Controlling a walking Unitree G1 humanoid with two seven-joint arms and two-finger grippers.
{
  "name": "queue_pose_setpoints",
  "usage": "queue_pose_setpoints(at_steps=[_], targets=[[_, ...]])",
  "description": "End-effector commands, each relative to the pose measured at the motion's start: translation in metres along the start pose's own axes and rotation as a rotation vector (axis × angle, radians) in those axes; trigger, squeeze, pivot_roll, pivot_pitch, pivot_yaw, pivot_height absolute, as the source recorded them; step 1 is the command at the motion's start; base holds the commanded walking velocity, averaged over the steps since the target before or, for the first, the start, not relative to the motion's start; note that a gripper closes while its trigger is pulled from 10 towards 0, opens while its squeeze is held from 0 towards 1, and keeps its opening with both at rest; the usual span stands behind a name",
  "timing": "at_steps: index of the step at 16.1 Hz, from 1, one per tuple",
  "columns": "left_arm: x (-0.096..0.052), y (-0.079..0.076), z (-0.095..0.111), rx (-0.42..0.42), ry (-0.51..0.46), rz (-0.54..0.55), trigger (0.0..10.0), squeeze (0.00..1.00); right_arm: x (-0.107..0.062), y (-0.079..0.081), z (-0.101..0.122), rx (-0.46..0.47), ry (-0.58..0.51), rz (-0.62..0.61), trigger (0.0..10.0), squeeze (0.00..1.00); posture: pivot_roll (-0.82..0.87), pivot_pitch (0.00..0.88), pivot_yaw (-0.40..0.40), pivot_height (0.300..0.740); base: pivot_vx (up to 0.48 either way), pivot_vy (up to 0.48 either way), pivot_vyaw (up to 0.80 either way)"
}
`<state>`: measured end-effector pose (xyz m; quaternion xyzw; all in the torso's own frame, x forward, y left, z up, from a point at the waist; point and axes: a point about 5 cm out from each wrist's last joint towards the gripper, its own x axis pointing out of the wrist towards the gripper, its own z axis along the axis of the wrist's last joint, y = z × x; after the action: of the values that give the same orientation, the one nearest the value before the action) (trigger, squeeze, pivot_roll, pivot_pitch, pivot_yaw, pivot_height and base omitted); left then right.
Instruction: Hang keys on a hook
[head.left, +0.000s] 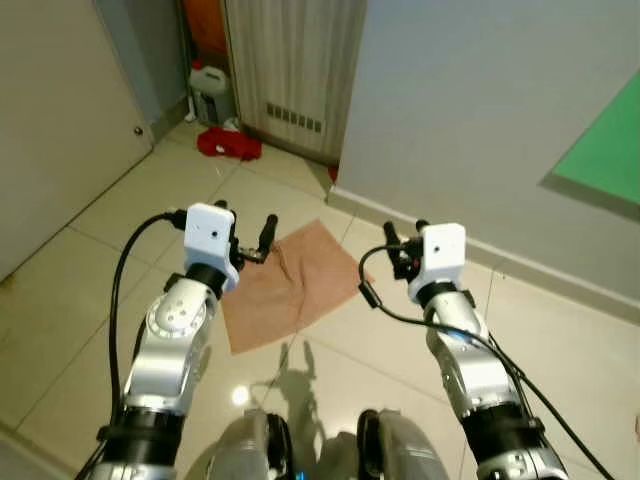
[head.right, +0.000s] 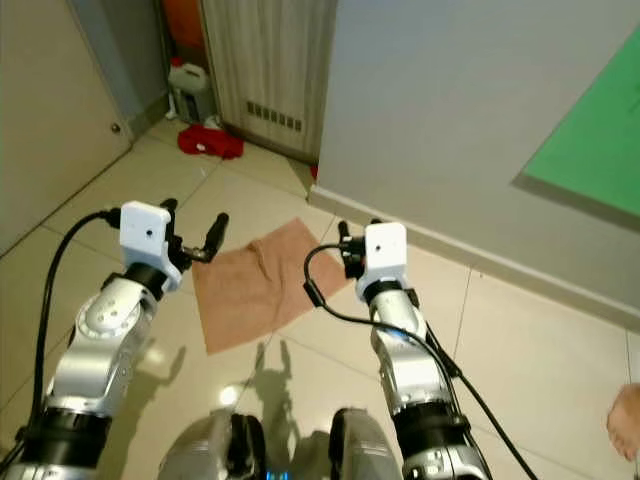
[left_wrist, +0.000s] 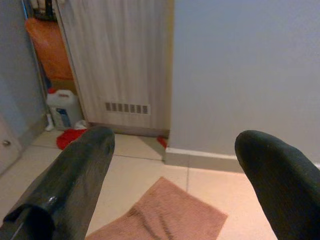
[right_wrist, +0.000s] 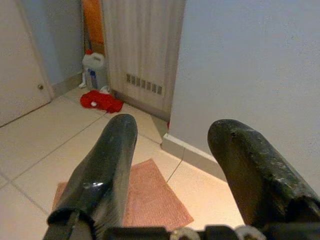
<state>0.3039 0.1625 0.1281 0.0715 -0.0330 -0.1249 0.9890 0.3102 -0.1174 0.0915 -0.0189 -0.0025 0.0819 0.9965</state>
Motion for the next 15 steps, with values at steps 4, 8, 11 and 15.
queue_pose_setpoints(at_steps=[4,8,11,15], targets=[[0.004,0.015,0.008,0.024,-0.021,0.04,10.0,0.0,0.0,0.006,0.001,0.007,-0.016,0.056,10.0,0.0,0.03,0.157,-0.028,0.678,0.0,0.0,-0.15],[0.002,0.006,0.005,0.001,-0.014,0.031,10.0,0.0,0.002,0.003,0.001,0.018,-0.023,0.05,10.0,0.0,0.04,0.152,-0.025,0.714,0.0,0.0,0.0],[0.001,0.006,0.002,0.003,-0.005,0.016,10.0,0.0,0.002,0.004,0.002,0.024,-0.031,0.051,10.0,0.0,0.03,0.152,-0.024,0.74,0.0,0.0,0.0],[0.002,0.003,0.003,0.009,-0.007,0.002,10.0,0.0,-0.001,0.003,-0.002,0.028,-0.028,0.045,10.0,0.0,0.02,0.159,-0.022,0.74,0.0,0.0,0.0]])
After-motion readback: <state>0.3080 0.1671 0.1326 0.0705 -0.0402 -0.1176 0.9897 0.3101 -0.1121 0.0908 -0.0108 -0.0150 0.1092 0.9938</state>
